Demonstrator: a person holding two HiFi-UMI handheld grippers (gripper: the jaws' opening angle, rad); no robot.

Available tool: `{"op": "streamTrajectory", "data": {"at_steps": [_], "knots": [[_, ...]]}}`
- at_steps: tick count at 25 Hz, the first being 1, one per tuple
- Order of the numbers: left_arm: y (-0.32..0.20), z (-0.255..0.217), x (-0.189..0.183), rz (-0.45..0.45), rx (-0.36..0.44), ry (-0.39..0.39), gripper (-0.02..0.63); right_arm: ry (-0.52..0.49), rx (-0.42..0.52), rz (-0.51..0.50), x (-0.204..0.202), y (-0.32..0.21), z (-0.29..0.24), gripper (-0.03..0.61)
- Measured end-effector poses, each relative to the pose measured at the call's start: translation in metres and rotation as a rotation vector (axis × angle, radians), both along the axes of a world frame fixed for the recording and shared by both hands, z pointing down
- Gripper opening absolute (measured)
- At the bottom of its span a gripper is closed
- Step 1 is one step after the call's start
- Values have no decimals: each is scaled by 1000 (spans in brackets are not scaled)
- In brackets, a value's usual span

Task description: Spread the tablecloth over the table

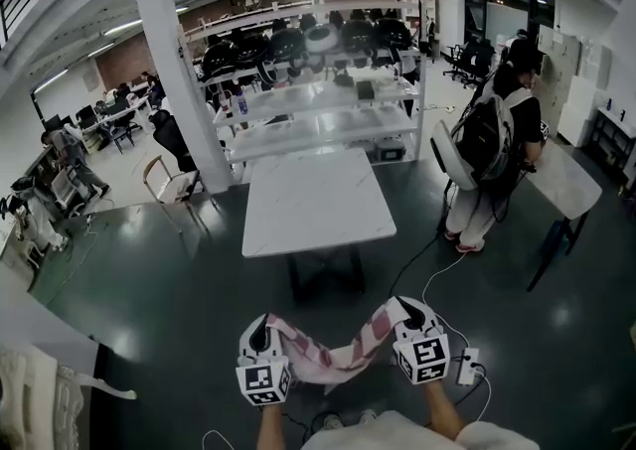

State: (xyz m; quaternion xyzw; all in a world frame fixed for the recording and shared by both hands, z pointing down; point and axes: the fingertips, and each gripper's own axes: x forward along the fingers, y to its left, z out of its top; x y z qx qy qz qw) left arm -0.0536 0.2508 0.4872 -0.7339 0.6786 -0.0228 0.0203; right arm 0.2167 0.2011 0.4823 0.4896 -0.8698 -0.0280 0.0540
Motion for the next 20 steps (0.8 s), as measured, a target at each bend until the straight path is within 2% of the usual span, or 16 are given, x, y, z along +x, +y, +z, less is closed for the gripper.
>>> {"op": "streamTrajectory", "data": {"at_steps": [9,20], "knots": [[-5,13,20,-4,-20,2,28,-11,20,-24,10,-7,-3,14],[-58,-7,21,15,34,9,28,-22,56,27,27,-58,-22,14]]}}
